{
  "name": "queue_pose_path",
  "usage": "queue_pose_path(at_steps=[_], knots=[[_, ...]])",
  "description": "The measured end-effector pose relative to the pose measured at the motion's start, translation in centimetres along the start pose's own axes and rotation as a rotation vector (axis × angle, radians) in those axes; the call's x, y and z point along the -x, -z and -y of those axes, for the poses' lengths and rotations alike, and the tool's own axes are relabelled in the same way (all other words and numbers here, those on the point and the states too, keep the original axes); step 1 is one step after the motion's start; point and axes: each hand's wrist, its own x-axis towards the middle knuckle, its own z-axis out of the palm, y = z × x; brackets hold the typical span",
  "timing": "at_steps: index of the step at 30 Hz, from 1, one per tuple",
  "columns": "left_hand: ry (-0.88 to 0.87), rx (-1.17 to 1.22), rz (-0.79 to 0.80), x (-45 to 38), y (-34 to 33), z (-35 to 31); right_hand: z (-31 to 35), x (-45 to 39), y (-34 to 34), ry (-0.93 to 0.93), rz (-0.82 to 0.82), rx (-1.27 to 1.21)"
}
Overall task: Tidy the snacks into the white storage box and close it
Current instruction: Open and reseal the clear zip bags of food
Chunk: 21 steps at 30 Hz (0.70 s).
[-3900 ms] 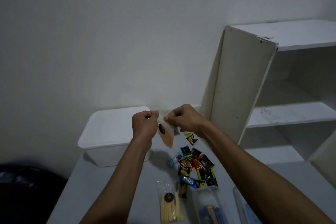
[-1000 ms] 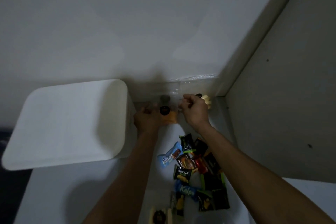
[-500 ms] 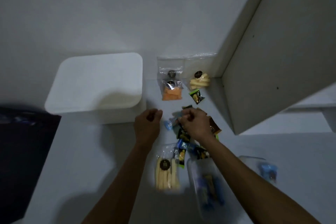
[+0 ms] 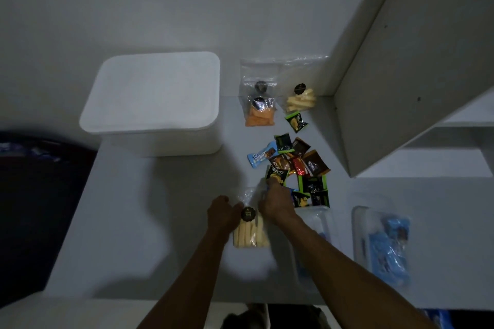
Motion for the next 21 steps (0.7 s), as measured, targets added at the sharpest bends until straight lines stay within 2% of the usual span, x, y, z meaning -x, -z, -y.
queue_pose_path(at_steps=[7,13,21], knots=[[0.043,0.141,-0.130,-0.3,-0.7,0.4,-0.6,-0.8,-0.8,-0.133,-0.012,-0.309],[-0.081,0.385,-0.154,0.8,2.3,-1.1,1.1,-0.1,1.1,0.053,-0.034,-0.455],[-0.462,0.561,-0.198,3.7,9.0,-7.7,6.9,2.9,9.4,0.345,-0.079,-0.567]])
